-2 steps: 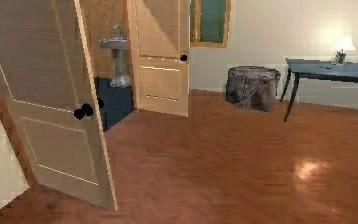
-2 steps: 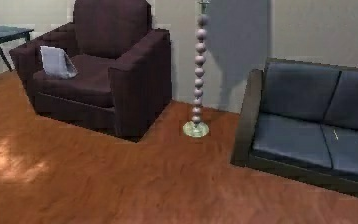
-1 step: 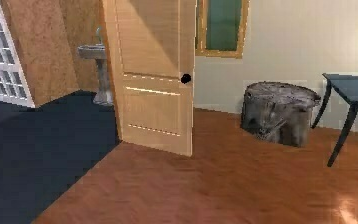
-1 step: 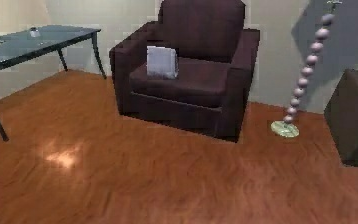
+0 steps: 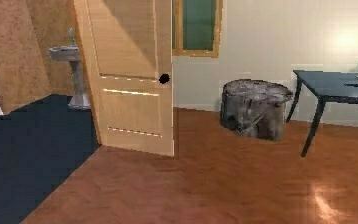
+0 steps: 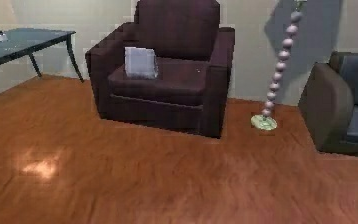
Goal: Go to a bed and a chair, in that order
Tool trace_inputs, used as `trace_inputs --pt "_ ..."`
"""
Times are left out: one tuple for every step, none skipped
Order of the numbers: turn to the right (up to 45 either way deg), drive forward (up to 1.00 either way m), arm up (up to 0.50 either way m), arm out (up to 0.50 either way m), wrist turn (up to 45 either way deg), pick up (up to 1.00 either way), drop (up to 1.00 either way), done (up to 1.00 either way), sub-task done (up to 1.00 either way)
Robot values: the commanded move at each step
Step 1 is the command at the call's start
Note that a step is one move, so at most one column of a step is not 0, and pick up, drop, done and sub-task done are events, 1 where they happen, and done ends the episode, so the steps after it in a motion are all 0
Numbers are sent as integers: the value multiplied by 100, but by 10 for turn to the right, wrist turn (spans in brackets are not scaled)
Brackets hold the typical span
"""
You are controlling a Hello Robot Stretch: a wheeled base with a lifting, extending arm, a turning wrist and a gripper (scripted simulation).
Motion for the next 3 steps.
trace_inputs --pt "0 35 0 0 0 0 0 0 0" --pt "-270 0 0 0 0 0 0 0 0" --pt "0 40 0 0 0 0 0 0 0"
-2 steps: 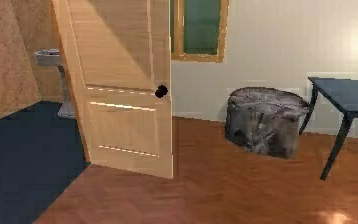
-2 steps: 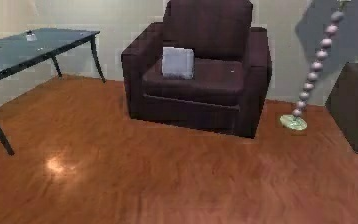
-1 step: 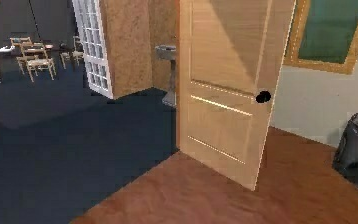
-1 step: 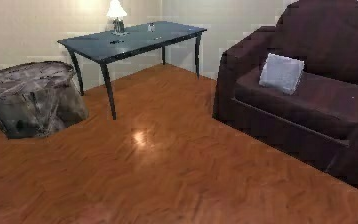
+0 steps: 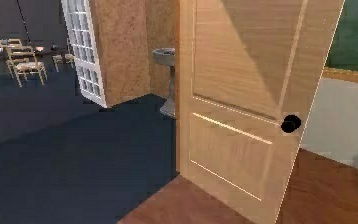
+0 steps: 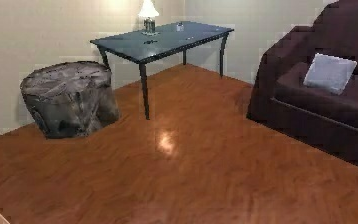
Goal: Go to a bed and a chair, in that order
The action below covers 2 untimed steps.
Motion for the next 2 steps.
trace_inputs --pt "-450 0 0 0 0 0 0 0 0" --pt "-60 0 0 0 0 0 0 0 0"
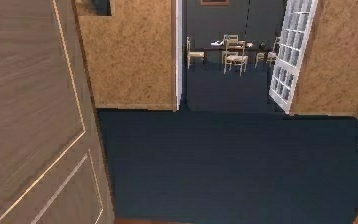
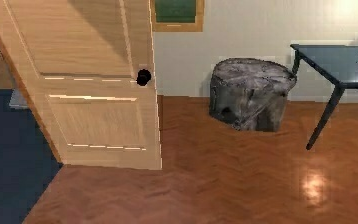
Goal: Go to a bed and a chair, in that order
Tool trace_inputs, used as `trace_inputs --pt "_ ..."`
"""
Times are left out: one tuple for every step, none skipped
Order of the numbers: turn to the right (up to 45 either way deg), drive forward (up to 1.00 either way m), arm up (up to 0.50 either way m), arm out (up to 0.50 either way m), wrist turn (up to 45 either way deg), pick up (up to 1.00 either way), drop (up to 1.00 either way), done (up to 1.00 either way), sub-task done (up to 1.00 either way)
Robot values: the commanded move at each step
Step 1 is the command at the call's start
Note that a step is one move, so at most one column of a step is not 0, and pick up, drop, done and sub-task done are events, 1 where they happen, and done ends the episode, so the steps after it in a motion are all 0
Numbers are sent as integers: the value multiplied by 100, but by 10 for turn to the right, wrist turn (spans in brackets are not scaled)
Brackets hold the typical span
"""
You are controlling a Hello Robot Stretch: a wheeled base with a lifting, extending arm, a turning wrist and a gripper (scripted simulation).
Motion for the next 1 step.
trace_inputs --pt "0 100 0 0 0 0 0 0 0"
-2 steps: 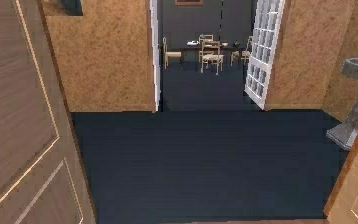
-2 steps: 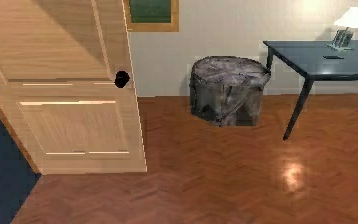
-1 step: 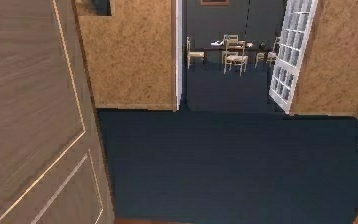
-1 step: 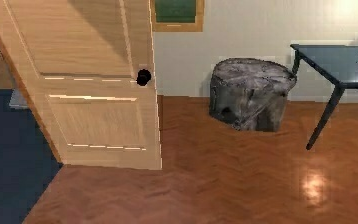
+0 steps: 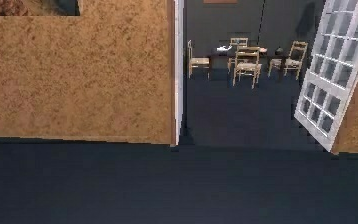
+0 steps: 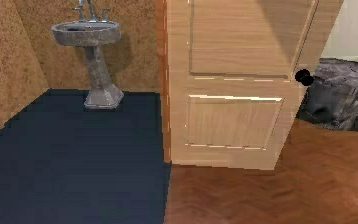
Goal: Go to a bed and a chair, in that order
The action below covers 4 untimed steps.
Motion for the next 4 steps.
trace_inputs --pt "-30 0 0 0 0 0 0 0 0" --pt "0 30 0 0 0 0 0 0 0" --pt "-330 0 0 0 0 0 0 0 0" --pt "0 40 0 0 0 0 0 0 0"
